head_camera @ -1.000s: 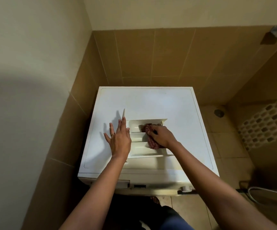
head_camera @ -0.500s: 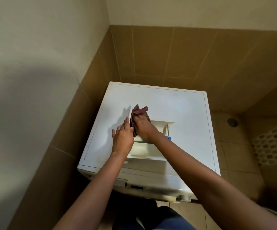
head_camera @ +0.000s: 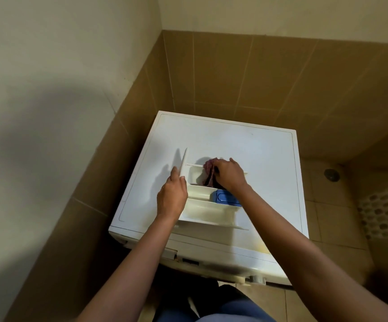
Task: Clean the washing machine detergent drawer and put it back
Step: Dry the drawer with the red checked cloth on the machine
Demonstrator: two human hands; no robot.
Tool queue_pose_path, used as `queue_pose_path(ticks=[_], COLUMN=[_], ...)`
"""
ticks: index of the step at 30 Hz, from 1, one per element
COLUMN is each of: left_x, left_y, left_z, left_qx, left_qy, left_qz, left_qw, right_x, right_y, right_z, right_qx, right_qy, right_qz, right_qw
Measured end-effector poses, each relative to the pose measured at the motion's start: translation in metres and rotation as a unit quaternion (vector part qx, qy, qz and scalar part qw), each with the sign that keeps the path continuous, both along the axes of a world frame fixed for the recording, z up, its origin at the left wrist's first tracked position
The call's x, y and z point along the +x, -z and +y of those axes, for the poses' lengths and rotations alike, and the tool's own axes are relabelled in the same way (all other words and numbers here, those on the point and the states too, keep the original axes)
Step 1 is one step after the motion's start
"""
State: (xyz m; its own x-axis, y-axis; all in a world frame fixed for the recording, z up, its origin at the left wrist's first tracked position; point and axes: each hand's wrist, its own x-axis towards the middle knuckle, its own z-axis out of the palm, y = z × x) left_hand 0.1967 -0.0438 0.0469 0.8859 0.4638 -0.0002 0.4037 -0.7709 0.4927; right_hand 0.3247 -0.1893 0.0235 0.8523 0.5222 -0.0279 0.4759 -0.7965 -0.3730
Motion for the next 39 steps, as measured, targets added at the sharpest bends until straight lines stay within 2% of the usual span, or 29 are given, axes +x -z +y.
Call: queue_pose_path(ticks=[4, 10, 14, 17, 20, 22, 25, 28, 30, 32, 33, 34, 36, 37, 38, 39], left_x=[0.001, 0.002, 0.014, 0.027, 0.030, 0.028, 0.029, 0.030, 0.030, 0.029, 0.029, 0.029, 0.029, 0.029, 0.028, 0.028], left_y=[0.000, -0.002, -0.008, -0.012, -0.007, -0.005, -0.002, 0.000, 0.002, 0.002, 0.001, 0.001, 0.002, 0.001, 0.001, 0.001], left_z=[0.001, 0.006, 0.017, 0.019, 0.015, 0.014, 0.013, 0.012, 0.012, 0.013, 0.013, 0.013, 0.013, 0.013, 0.013, 0.013], left_qx=[-0.080, -0.172, -0.262, -0.253, -0.260, -0.248, -0.226, -0.230, -0.239, -0.251, -0.256, -0.257, -0.255, -0.257, -0.259, -0.262], left_qy=[-0.030, -0.027, -0.039, -0.031, -0.055, -0.074, -0.080, -0.080, -0.082, -0.082, -0.081, -0.082, -0.084, -0.085, -0.088, -0.092], left_qz=[0.007, 0.030, 0.092, 0.153, 0.157, 0.168, 0.183, 0.184, 0.177, 0.168, 0.164, 0.159, 0.151, 0.146, 0.141, 0.136], left_qw=[0.996, 0.984, 0.960, 0.955, 0.951, 0.951, 0.953, 0.952, 0.951, 0.950, 0.949, 0.950, 0.951, 0.952, 0.951, 0.951], right_x=[0.004, 0.007, 0.004, 0.001, -0.001, 0.000, 0.004, 0.006, 0.007, 0.007, 0.008, 0.010, 0.016, 0.020, 0.025, 0.030], right_y=[0.001, -0.010, -0.021, -0.025, -0.020, -0.014, -0.007, -0.008, -0.012, -0.014, -0.016, -0.019, -0.033, -0.040, -0.047, -0.055], right_z=[-0.035, -0.042, -0.006, 0.024, 0.039, 0.036, 0.017, -0.003, -0.017, -0.032, -0.039, -0.047, -0.060, -0.066, -0.072, -0.076], right_qx=[-0.015, 0.043, -0.011, -0.096, -0.145, -0.101, 0.023, 0.197, 0.326, 0.458, 0.532, 0.613, 0.770, 0.829, 0.864, 0.873], right_qy=[0.059, 0.140, 0.044, -0.015, -0.024, -0.020, 0.027, 0.125, 0.166, 0.217, 0.253, 0.285, 0.293, 0.277, 0.255, 0.244], right_qz=[0.020, 0.137, 0.118, 0.061, 0.022, 0.029, 0.043, 0.070, 0.095, 0.135, 0.167, 0.204, 0.279, 0.283, 0.275, 0.270], right_qw=[0.998, 0.980, 0.992, 0.993, 0.989, 0.994, 0.998, 0.970, 0.926, 0.852, 0.791, 0.708, 0.494, 0.394, 0.336, 0.326])
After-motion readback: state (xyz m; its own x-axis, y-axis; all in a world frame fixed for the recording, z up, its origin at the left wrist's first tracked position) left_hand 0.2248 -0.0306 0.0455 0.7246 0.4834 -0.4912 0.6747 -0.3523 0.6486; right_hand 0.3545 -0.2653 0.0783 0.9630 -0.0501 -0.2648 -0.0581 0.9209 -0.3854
